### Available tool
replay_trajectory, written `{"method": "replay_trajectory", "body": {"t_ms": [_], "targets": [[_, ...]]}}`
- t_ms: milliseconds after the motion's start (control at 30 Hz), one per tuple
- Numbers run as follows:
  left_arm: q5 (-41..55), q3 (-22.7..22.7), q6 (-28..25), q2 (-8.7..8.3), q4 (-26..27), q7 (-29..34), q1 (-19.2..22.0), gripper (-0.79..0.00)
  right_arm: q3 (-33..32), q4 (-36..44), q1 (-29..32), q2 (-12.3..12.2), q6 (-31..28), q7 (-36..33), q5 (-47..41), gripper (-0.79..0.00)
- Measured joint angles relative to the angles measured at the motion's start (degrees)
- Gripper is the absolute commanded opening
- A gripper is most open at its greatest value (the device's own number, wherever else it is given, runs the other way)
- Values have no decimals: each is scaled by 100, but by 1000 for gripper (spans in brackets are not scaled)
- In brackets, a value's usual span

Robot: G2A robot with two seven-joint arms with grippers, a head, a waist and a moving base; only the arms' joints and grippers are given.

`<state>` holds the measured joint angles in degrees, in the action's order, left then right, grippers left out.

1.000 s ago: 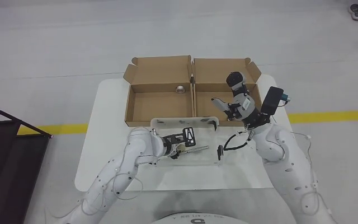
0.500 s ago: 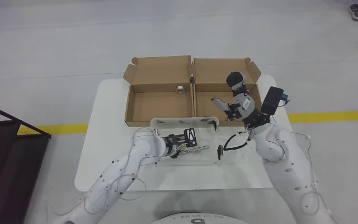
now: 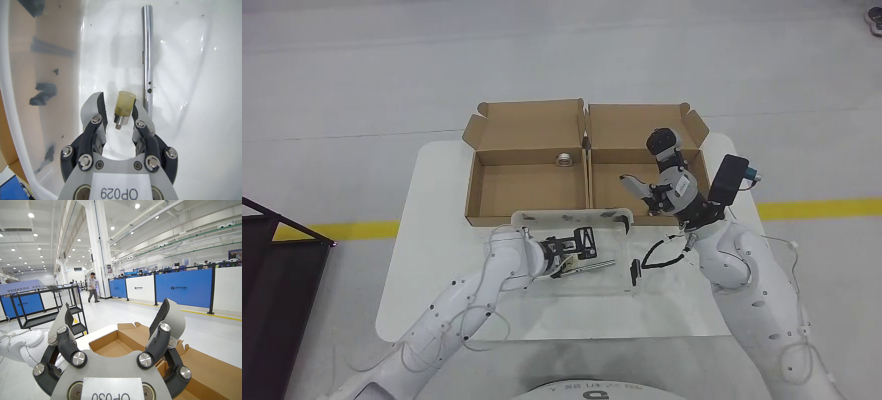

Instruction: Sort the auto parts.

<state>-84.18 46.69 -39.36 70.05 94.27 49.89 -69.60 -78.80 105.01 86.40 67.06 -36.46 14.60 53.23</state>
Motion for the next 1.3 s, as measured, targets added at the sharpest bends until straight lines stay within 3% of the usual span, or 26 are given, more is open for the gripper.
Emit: {"method": "replay_trajectory", "body": {"t_ms": [900, 1000, 1033, 1300], "targets": [[229, -298, 37, 80, -416, 387, 404, -579, 0, 0, 0, 0, 0, 0, 0, 0], [216, -409, 41, 109, -506, 415, 461, -659, 0, 0, 0, 0, 0, 0, 0, 0], [223, -437, 55, 120, -537, 412, 486, -770, 0, 0, 0, 0, 0, 0, 0, 0], [376, -321, 205, 121, -387, 278, 559, -785, 0, 0, 0, 0, 0, 0, 0, 0]]}}
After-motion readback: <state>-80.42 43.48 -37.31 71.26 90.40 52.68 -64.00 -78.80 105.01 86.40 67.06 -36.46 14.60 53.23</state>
